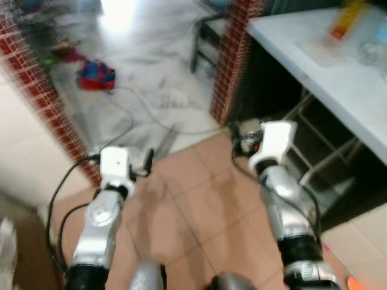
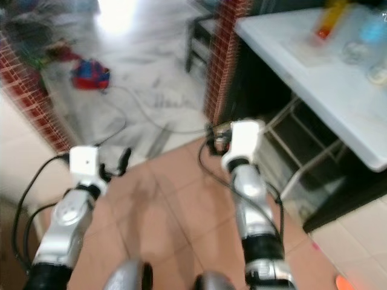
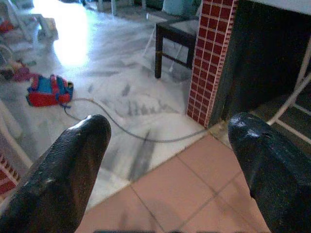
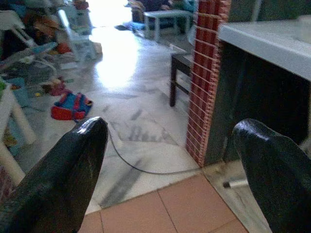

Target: Restocking fridge

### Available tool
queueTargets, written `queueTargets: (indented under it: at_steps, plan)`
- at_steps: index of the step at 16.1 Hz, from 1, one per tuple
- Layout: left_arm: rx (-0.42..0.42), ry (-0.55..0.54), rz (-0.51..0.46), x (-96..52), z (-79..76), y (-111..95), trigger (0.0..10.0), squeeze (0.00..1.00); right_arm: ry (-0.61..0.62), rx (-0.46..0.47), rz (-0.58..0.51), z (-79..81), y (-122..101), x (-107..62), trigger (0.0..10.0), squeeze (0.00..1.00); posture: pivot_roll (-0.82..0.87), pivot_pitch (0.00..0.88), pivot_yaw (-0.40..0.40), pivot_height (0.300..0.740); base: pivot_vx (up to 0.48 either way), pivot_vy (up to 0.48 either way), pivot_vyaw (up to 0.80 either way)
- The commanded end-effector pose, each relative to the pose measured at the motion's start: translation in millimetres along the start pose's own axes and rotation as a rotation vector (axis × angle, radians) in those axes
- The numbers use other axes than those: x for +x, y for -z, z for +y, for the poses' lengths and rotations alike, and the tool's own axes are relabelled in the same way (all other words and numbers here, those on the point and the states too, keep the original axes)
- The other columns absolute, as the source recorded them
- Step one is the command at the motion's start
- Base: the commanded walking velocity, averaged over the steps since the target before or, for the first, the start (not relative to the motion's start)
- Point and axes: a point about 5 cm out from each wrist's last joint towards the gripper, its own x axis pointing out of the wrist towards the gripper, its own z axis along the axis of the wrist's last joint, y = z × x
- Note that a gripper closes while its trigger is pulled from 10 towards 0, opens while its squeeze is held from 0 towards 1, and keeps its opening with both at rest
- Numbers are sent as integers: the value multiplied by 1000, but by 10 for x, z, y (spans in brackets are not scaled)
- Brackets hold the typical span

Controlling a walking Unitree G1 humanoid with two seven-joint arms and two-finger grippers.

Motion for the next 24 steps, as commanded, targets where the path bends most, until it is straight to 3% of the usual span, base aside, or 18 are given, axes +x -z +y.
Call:
queueTargets:
  at_steps: [1,11,15,19,24]
  plan:
    - [-15,29,-11,13,-89,-15,10000,0,25,-17,-18,-101,-46,-23,10000,0,25,82,7,740,480,0,-800]
    - [-41,21,-5,42,-77,-9,10000,0,17,-38,-24,-87,-65,-7,10000,0,31,78,4,740,428,87,-775]
    - [-55,16,11,42,-66,10,10000,0,66,-89,-33,-169,-68,-22,10000,0,31,74,2,740,89,406,0]
    - [-48,6,27,-65,4,57,10000,0,67,-91,-6,-208,-25,-56,10000,0,33,74,1,740,0,440,0]
    - [37,-12,63,-121,126,102,10000,0,98,-117,7,-184,13,-139,10000,0,32,72,1,740,0,445,0]
